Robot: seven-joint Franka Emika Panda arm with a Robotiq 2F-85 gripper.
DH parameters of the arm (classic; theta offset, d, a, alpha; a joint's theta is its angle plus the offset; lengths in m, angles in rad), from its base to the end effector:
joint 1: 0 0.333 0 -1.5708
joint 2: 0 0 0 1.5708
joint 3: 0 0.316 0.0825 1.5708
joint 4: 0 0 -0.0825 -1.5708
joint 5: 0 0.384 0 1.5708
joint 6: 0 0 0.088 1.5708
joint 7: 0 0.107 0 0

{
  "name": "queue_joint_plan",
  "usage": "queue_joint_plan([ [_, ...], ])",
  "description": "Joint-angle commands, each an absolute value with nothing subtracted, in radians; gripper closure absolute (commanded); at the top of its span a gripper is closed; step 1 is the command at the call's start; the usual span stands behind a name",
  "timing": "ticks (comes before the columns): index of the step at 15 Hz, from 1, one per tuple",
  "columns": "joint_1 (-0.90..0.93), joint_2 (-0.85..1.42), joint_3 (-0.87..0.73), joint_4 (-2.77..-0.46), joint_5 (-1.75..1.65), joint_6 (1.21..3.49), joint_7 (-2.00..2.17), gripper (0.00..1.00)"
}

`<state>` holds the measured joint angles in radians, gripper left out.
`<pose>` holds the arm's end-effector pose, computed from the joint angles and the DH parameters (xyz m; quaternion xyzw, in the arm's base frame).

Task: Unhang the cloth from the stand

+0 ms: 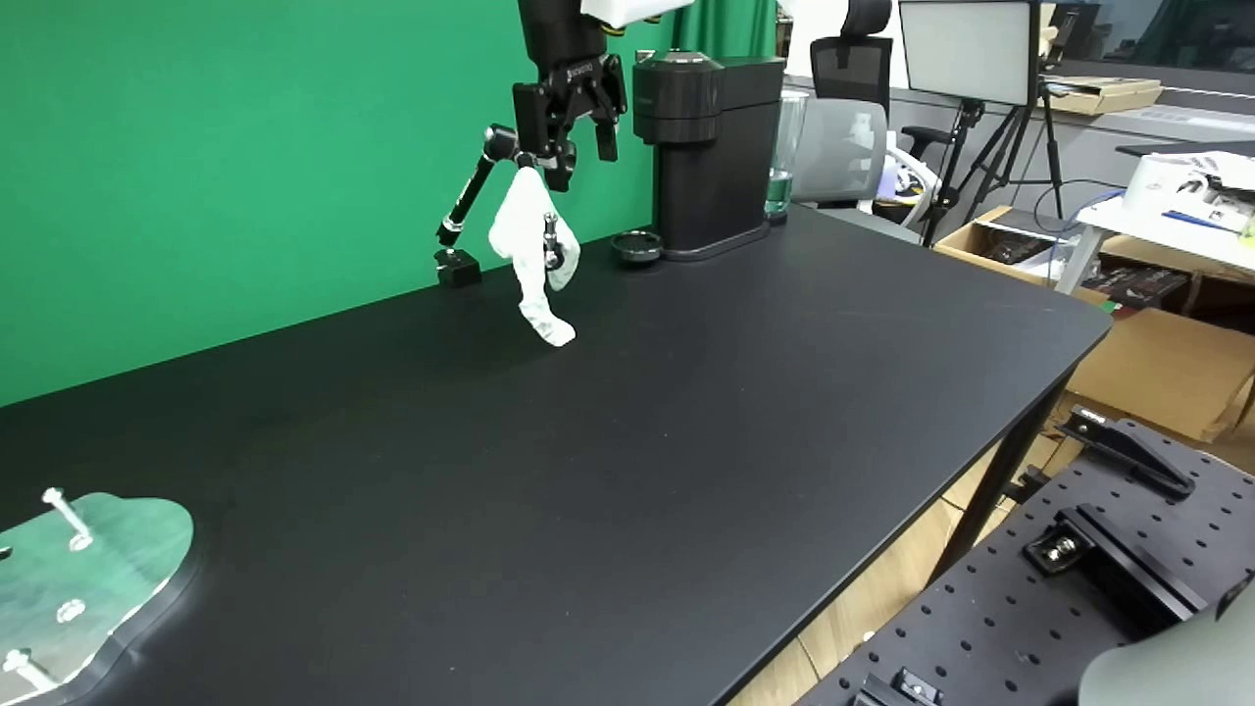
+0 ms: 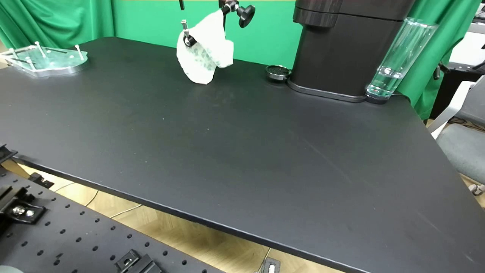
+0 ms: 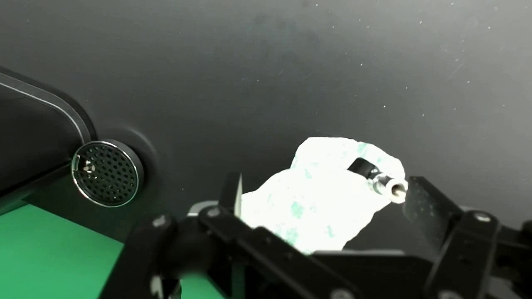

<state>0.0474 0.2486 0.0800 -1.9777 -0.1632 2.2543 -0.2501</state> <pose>0.5995 0.0705 0.3465 0.9703 0.2354 0.0114 0.0549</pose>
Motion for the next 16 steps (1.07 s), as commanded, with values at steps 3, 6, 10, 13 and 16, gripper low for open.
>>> queue_joint_plan([
  [3, 0.087, 0.299, 0.037, -1.971, -0.235, 2.382, 0.022, 0.0],
  [6, 0.118, 0.346, 0.014, -1.957, -0.261, 2.405, 0.16, 0.0],
  [10, 0.161, 0.392, -0.008, -1.947, -0.282, 2.427, 0.269, 0.26],
  [13, 0.187, 0.396, -0.02, -1.942, -0.283, 2.44, 0.32, 0.47],
  [16, 0.202, 0.393, -0.031, -1.939, -0.283, 2.447, 0.354, 0.67],
])
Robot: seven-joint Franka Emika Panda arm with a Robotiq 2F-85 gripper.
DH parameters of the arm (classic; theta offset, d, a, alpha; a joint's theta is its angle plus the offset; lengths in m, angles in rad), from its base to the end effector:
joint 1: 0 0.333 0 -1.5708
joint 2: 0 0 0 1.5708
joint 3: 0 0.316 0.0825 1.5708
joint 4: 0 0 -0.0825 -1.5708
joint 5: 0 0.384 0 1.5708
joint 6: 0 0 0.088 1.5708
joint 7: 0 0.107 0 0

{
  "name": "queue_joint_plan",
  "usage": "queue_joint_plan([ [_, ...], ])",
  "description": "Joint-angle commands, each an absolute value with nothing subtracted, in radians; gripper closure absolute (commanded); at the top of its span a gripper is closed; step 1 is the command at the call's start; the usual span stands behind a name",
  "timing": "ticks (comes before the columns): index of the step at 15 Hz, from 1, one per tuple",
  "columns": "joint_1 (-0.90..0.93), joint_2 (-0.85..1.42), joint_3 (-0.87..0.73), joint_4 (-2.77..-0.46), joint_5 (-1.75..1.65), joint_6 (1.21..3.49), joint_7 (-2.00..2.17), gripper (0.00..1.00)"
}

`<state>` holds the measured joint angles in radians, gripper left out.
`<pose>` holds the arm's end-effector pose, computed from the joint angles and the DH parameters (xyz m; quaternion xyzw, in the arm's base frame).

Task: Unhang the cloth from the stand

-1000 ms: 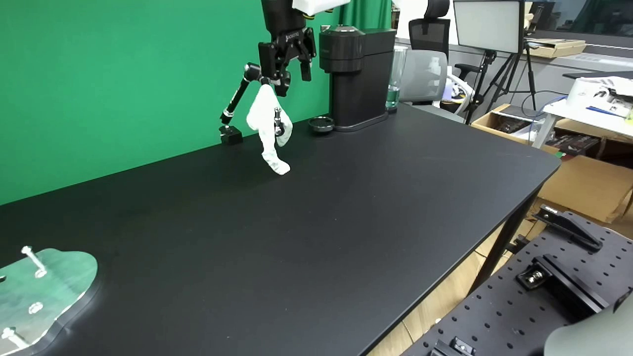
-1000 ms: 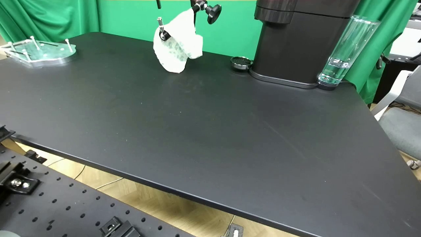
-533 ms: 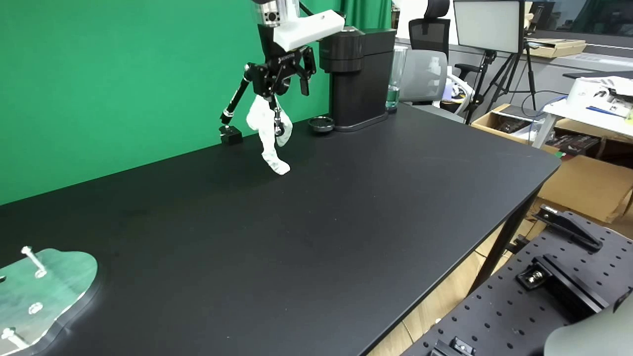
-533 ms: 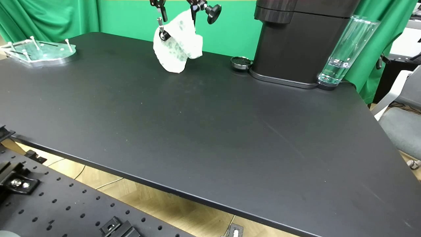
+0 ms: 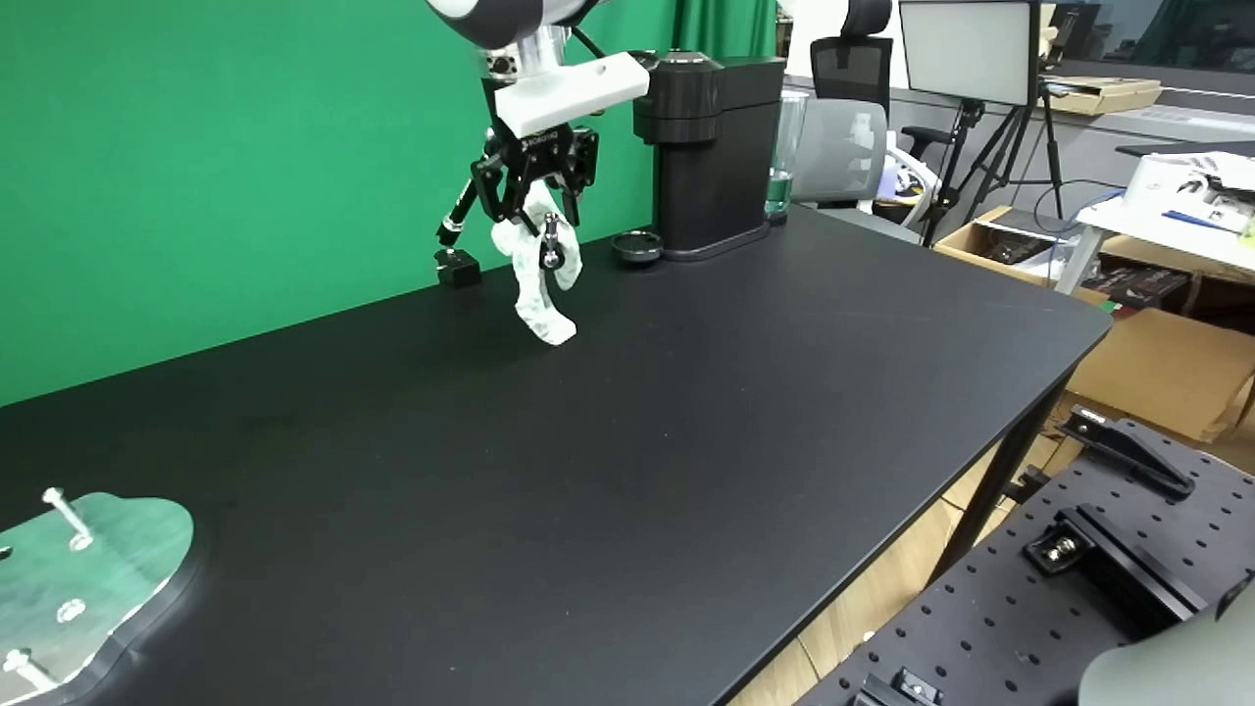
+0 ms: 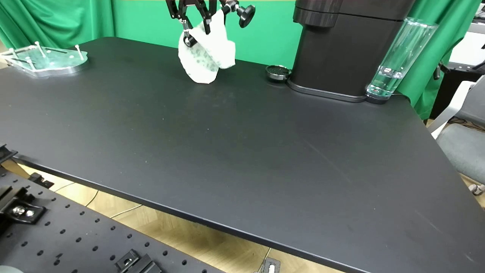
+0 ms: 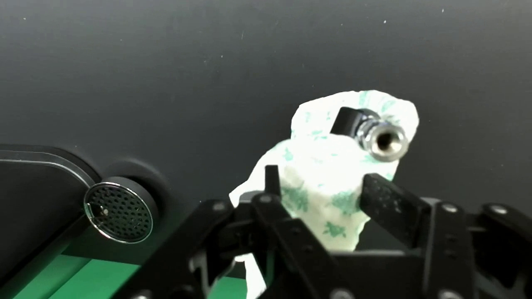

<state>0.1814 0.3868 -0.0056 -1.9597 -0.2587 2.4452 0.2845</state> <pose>0.6160 0.1093 0.2868 0.9940 0.0411 0.0678 0.0751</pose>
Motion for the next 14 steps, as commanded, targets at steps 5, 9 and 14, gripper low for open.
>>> queue_joint_plan([
  [5, 0.209, 0.392, -0.041, -1.939, -0.281, 2.45, 0.379, 0.98],
  [9, 0.21, 0.389, -0.054, -1.94, -0.286, 2.445, 0.385, 0.99],
  [14, 0.214, 0.363, -0.079, -1.955, -0.325, 2.439, 0.418, 0.99],
])
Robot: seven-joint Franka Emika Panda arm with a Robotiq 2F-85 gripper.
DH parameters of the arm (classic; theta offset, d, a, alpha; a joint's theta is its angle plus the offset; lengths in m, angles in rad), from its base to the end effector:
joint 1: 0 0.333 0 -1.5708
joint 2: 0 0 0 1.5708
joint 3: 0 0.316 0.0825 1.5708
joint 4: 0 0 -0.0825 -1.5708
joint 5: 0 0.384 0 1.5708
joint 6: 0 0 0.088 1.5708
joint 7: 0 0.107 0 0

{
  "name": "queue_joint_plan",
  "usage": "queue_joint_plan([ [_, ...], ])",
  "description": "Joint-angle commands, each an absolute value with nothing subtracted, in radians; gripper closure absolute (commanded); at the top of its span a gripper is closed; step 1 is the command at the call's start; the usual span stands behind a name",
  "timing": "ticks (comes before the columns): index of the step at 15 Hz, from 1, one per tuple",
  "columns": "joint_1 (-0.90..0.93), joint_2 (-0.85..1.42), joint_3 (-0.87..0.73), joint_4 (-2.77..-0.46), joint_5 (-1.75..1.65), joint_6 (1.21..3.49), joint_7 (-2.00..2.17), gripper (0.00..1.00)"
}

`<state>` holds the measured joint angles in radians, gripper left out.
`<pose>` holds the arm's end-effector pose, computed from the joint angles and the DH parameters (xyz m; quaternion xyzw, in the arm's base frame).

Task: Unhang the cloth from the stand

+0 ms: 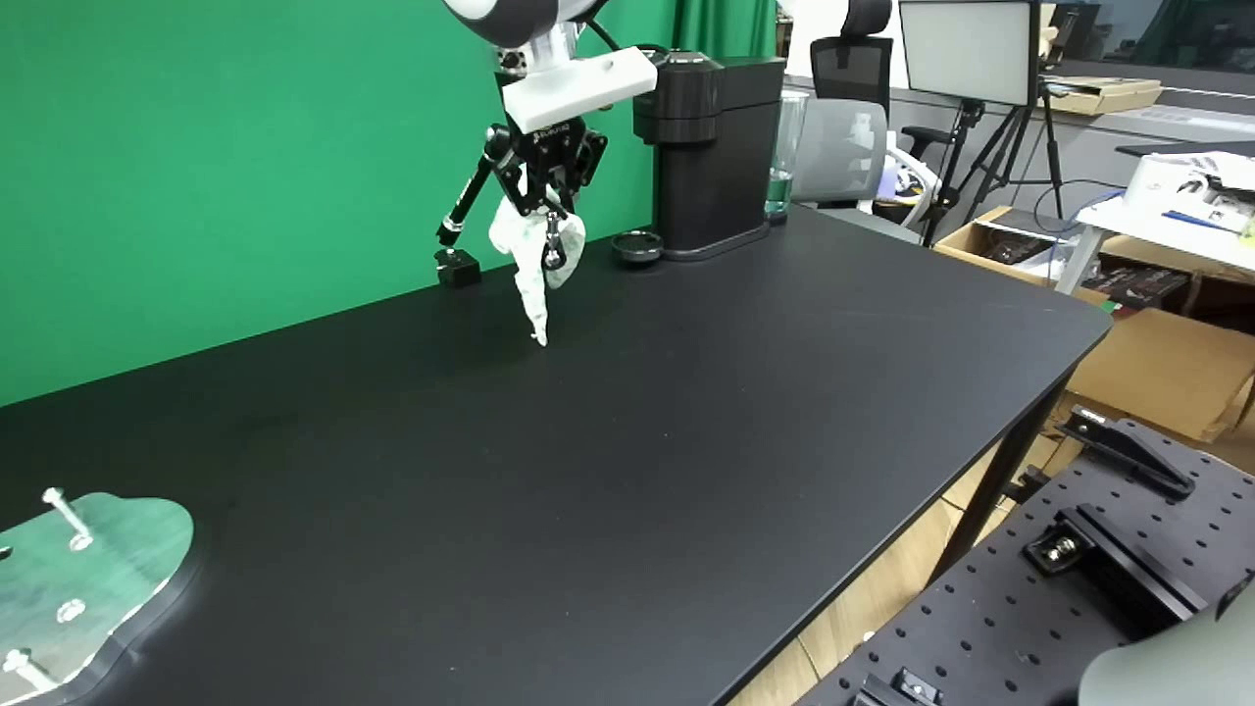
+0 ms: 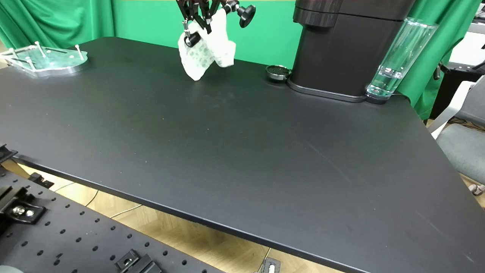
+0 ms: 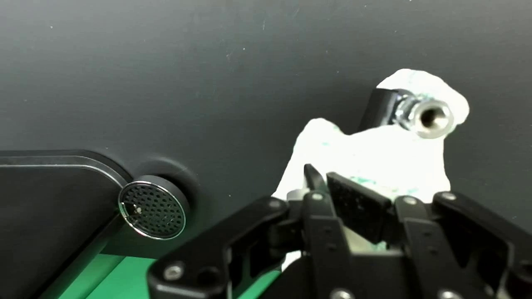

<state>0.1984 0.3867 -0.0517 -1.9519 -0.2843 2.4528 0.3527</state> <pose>0.6218 0.0935 0.2912 0.9928 0.0044 0.0803 0.0886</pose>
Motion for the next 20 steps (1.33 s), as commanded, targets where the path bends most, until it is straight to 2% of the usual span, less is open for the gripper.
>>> queue_joint_plan([
  [1, 0.215, 0.353, -0.09, -1.965, -0.342, 2.44, 0.438, 0.99],
  [7, 0.203, 0.283, -0.154, -2.058, -0.424, 2.395, 0.564, 0.99],
  [18, 0.176, 0.213, -0.114, -2.32, -0.608, 2.398, 0.471, 0.99],
  [19, 0.172, 0.215, -0.106, -2.328, -0.615, 2.393, 0.465, 0.69],
  [20, 0.168, 0.216, -0.097, -2.334, -0.614, 2.388, 0.445, 0.68],
])
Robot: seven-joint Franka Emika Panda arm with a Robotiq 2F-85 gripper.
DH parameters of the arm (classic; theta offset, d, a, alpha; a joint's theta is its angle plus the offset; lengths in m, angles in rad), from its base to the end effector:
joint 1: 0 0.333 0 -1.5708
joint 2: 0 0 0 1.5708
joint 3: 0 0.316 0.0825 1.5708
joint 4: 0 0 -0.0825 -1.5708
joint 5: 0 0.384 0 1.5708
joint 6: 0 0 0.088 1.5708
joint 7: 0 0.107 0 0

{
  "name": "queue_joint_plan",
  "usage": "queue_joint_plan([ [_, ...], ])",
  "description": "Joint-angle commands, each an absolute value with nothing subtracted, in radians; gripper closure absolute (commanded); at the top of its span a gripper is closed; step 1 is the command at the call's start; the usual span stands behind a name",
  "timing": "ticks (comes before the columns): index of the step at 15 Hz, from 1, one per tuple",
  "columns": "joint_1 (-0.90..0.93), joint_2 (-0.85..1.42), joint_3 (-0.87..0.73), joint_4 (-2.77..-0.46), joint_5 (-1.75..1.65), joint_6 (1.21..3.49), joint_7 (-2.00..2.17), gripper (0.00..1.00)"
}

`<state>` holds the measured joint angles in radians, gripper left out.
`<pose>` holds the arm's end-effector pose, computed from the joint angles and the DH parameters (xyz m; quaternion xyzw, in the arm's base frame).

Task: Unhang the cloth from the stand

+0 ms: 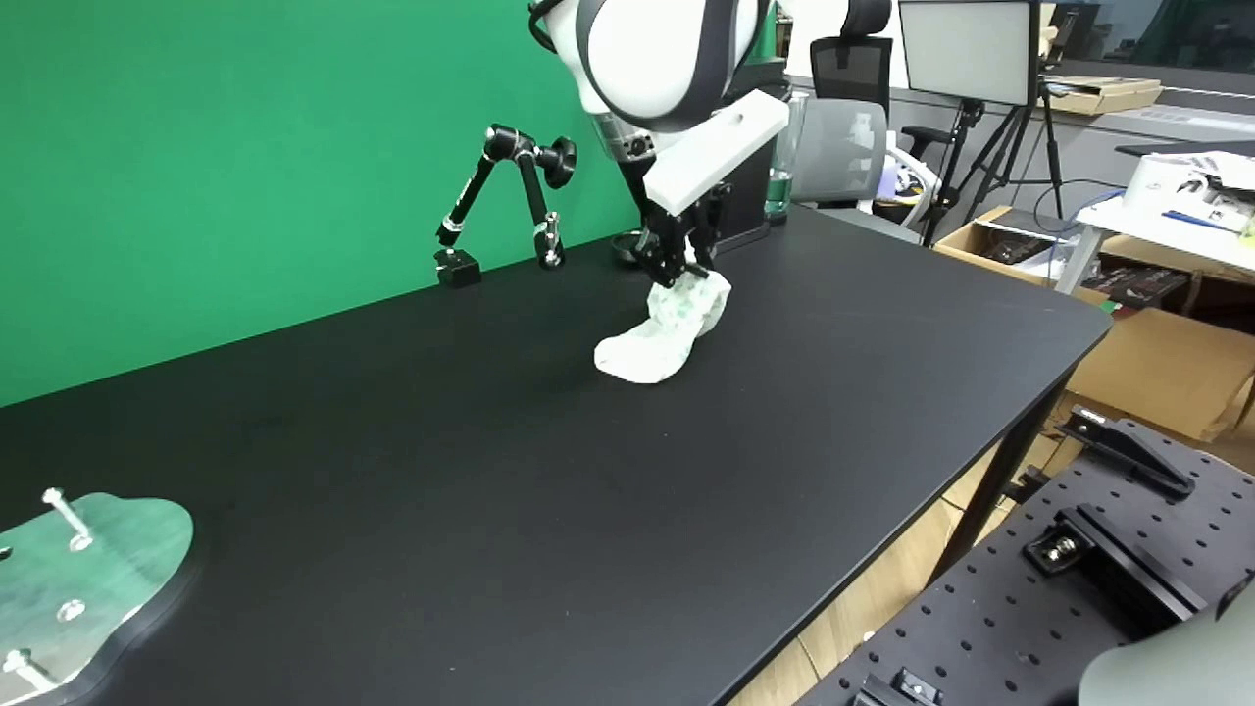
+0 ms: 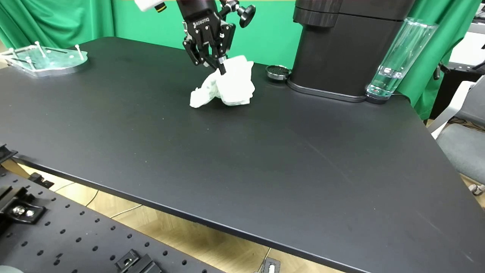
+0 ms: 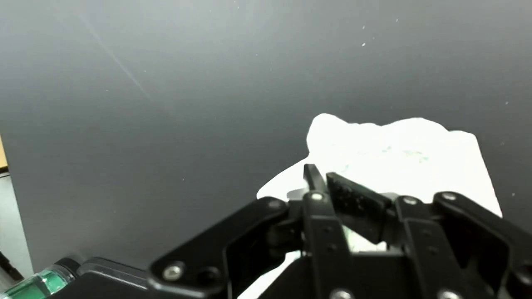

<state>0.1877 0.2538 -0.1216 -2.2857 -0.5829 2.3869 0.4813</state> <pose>0.5161 0.0280 0.2313 0.9776 0.0233 -0.0196 0.2082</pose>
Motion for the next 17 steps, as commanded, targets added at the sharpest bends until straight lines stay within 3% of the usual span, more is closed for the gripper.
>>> queue_joint_plan([
  [1, 0.165, 0.216, -0.089, -2.338, -0.611, 2.388, 0.432, 0.64],
  [10, 0.144, 0.171, -0.041, -2.368, -0.607, 2.426, 0.228, 0.02],
  [17, 0.083, 0.071, 0.069, -2.459, -0.294, 2.594, -0.253, 0.0],
])
